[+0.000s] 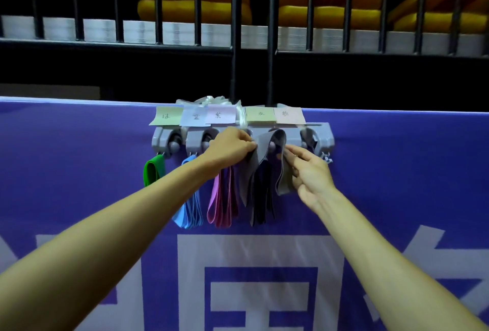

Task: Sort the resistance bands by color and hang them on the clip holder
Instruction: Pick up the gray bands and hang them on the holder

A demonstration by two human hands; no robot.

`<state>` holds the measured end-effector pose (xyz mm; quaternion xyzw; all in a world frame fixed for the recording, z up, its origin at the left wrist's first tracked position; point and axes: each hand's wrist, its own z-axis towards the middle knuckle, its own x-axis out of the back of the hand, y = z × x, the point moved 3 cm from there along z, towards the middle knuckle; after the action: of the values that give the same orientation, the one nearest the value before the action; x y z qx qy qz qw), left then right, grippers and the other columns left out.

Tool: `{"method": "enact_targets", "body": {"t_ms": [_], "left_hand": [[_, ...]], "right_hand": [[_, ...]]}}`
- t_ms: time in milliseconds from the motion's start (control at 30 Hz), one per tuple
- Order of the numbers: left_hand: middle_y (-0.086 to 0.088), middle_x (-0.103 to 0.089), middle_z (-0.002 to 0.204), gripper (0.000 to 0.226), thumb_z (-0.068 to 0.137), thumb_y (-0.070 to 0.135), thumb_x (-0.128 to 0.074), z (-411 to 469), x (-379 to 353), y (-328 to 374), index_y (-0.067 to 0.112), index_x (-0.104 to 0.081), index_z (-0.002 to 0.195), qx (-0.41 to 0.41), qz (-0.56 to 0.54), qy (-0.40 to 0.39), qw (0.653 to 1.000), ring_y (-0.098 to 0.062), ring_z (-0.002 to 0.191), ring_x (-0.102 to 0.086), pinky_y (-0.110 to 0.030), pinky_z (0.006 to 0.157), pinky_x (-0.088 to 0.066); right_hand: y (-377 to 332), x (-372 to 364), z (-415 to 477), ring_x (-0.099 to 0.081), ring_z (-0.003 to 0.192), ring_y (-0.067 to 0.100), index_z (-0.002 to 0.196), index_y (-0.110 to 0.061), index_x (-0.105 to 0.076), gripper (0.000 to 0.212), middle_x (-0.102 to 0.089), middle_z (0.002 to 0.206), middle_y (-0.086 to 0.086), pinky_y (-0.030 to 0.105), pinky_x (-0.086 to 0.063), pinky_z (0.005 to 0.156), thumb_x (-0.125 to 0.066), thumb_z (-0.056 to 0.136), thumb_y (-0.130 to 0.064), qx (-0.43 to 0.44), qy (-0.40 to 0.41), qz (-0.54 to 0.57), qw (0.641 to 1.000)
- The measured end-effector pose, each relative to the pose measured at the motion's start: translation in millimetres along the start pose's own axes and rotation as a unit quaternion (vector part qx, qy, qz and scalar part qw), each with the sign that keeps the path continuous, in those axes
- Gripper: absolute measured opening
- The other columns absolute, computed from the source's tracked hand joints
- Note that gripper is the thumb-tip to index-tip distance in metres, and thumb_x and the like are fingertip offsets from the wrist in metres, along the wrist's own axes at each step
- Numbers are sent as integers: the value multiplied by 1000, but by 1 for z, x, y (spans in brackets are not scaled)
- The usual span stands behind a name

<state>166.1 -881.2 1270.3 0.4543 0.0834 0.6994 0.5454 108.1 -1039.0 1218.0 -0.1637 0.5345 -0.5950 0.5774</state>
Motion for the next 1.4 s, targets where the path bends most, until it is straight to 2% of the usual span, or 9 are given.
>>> {"method": "enact_targets", "body": {"t_ms": [67,167,233,333,467,800,1167,1267,1400], "left_hand": [[-3,-65,81,20,89,20,-56,7,-4,-1,7,-71,85,-4,49,2,999,-21,81,-57,-41,90,-38],[6,-59,84,16,89,12,-52,15,-12,-4,19,-67,87,-9,150,-1,989,-26,101,-59,-37,95,-35],[9,-57,87,19,89,11,-50,20,-18,-8,14,-69,93,-19,218,0,976,-27,102,-57,-36,89,-27],[-1,-69,101,25,89,12,-47,29,-25,-19,16,-68,102,-32,271,-6,962,-28,102,-57,-39,82,-18],[-6,-68,102,28,91,10,-43,30,-29,-31,17,-64,107,-46,319,-21,946,-28,99,-57,-40,87,-20],[-5,-68,102,23,93,18,-46,29,-38,-41,23,-62,109,-59,358,20,932,-28,102,-57,-39,98,-23],[-2,-69,99,20,96,32,-50,25,-34,-36,21,-65,102,-106,400,-17,910,-25,94,-60,-39,98,-21],[0,-70,102,21,95,30,-52,16,-28,-32,20,-68,104,-125,377,-16,917,-23,101,-60,-41,110,-17],[3,-72,99,23,91,19,-51,-1,-15,-18,19,-72,100,-160,330,22,930,-20,97,-61,-37,111,-17]], "right_hand": [[1,0,5,-68,85,16,91,-13,-72,13,-72,94,7,28,-57,79,-64,88,-4,21,22,-23,999],[7,4,13,-67,88,15,93,-13,-74,13,-73,93,5,23,-55,77,-67,87,-5,55,49,-99,992],[13,7,17,-67,86,14,94,-14,-74,13,-73,90,2,25,-55,80,-69,86,-6,68,62,-138,986],[23,11,25,-68,86,11,93,-15,-76,13,-74,87,0,27,-55,85,-72,83,-8,81,70,-192,976],[37,19,34,-68,91,10,91,-20,-77,12,-74,87,-5,27,-54,85,-74,82,-14,77,83,-236,965],[55,22,42,-68,89,8,90,-22,-78,13,-75,86,-8,30,-55,88,-71,84,-13,63,94,-252,961],[58,18,34,-68,88,7,84,-29,-74,16,-73,85,-10,26,-54,83,-68,88,-15,72,29,-291,953],[55,22,30,-67,90,7,84,-29,-74,17,-73,86,-10,24,-53,83,-68,87,-12,78,23,-311,947],[46,31,21,-67,90,8,89,-25,-74,19,-73,89,-8,33,-55,88,-66,86,-8,71,26,-334,940]]}}
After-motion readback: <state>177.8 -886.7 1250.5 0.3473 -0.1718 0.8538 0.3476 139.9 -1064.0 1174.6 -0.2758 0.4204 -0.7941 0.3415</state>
